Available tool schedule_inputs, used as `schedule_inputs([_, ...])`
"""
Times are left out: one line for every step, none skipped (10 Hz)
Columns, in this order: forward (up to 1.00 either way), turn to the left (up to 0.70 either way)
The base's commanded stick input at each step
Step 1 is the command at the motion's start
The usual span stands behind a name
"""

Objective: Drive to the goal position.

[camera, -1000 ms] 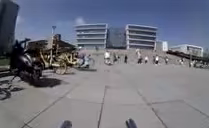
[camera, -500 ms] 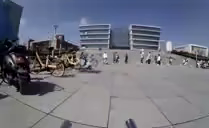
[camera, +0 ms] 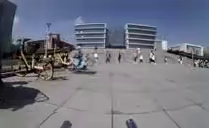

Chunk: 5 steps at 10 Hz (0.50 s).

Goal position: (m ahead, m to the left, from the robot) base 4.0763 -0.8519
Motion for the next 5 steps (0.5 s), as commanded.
schedule_inputs([1.00, -0.40])
schedule_inputs([1.00, -0.07])
schedule_inputs([1.00, 0.00])
schedule_inputs([1.00, 0.00])
schedule_inputs([1.00, 0.00])
